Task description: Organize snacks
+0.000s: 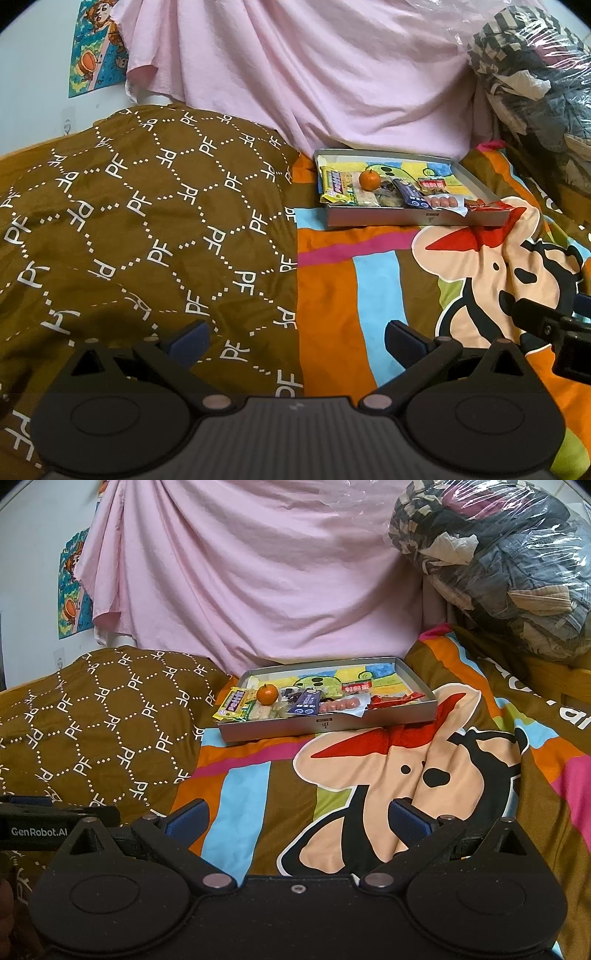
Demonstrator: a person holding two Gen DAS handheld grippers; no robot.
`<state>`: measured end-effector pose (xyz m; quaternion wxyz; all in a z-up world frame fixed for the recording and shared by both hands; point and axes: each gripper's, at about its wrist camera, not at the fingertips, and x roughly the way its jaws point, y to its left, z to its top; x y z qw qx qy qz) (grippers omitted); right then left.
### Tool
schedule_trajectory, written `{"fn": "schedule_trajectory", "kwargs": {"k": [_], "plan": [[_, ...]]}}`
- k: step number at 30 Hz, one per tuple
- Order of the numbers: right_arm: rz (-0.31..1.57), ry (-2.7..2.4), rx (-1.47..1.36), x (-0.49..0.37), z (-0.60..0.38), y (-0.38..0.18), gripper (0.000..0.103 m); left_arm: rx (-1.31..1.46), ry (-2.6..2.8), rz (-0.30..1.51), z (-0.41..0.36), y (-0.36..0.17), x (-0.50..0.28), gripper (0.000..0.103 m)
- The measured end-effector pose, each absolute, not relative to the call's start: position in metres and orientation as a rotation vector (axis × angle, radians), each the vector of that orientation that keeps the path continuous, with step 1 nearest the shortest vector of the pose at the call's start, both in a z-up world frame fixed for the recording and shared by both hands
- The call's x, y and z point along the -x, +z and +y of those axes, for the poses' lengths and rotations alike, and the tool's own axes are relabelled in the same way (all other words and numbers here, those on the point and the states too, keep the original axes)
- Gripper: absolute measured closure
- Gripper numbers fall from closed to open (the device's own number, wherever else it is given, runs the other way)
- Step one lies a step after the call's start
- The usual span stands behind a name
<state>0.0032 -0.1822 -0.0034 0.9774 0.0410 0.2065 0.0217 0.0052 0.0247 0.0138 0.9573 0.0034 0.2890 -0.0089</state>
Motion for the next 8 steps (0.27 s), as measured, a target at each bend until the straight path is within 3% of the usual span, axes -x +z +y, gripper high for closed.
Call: {"fn": "schedule_trajectory", "kwargs": {"k": [8], "plan": [[0.432,0.046,-0.099,-0.0084,-0.1826,-0.0049,0.001,0.023,-0.023,0.595,0.0262,0.0124,-0.006,0.0]]}}
